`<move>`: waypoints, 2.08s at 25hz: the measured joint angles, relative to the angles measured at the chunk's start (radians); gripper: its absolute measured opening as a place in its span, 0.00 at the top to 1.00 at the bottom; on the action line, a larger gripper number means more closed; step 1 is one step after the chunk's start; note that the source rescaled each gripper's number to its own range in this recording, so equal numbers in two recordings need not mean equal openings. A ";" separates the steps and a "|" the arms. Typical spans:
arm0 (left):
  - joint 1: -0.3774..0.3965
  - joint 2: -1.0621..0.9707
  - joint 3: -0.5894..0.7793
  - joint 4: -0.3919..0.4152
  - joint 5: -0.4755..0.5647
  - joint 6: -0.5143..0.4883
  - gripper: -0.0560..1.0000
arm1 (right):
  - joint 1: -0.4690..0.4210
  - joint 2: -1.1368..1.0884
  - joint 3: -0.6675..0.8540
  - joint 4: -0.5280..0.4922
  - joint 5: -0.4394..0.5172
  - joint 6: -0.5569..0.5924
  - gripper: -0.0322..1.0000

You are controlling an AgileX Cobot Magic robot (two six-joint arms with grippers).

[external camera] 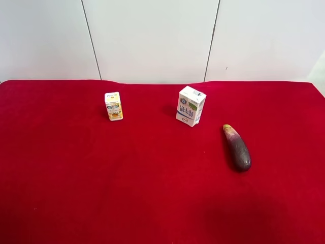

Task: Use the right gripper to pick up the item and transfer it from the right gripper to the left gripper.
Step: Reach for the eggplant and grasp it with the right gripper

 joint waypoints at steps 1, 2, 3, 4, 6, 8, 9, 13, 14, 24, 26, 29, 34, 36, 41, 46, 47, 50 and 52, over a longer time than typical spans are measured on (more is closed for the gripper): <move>0.000 0.000 0.000 0.000 0.000 0.000 0.00 | 0.000 0.000 0.000 0.000 0.000 0.000 0.00; 0.000 0.000 0.000 0.000 0.000 0.000 0.00 | 0.000 0.000 0.000 0.000 0.000 0.000 0.00; 0.000 0.000 0.000 0.000 0.000 0.000 0.00 | 0.000 0.000 0.000 0.000 0.000 0.000 0.00; 0.000 0.000 0.000 0.000 0.000 0.000 0.00 | 0.000 0.000 0.000 0.000 0.000 0.000 0.00; 0.000 0.000 0.000 0.000 0.000 0.000 0.00 | 0.000 0.000 0.000 0.000 0.000 0.000 0.00; 0.000 0.000 0.000 0.000 0.000 0.000 0.00 | 0.000 0.000 0.000 0.000 0.000 0.000 0.00; 0.000 0.000 0.000 0.000 0.000 0.000 0.00 | 0.000 0.000 0.000 0.000 0.000 0.000 0.00; 0.000 0.000 0.000 0.000 0.000 0.000 0.00 | 0.000 0.000 0.000 0.000 0.000 0.007 0.00; 0.000 0.000 0.000 0.000 0.000 0.000 0.00 | 0.000 0.000 0.000 0.000 0.000 0.010 0.00; 0.000 0.000 0.000 0.000 0.000 0.000 0.00 | 0.000 0.158 -0.062 0.000 -0.008 0.011 0.00; 0.000 0.000 0.000 0.000 0.000 0.000 0.00 | 0.000 0.244 -0.077 0.000 -0.027 0.011 0.00; 0.000 0.000 0.000 0.000 0.000 0.000 0.00 | 0.000 0.383 -0.088 0.001 -0.057 0.011 0.00; 0.000 0.000 0.000 0.000 0.000 0.000 0.00 | 0.000 0.632 -0.090 0.003 -0.131 0.051 0.00; 0.000 0.000 0.000 0.000 0.000 0.000 0.00 | 0.000 0.722 -0.090 0.004 -0.171 0.067 0.00; 0.000 0.000 0.000 0.000 0.000 0.000 0.00 | 0.000 0.930 -0.090 0.004 -0.311 0.092 0.00; 0.000 0.000 0.000 0.000 0.000 0.000 0.00 | 0.000 1.088 -0.090 0.004 -0.405 0.128 0.00; 0.000 0.000 0.000 0.000 0.000 0.000 0.00 | 0.000 1.117 -0.090 0.004 -0.425 0.131 0.00; 0.000 0.000 0.000 0.000 0.000 0.000 0.00 | 0.000 1.188 -0.090 0.004 -0.479 0.135 0.00; 0.000 0.000 0.000 0.000 0.000 0.000 0.00 | 0.000 1.231 -0.090 0.004 -0.512 0.143 0.00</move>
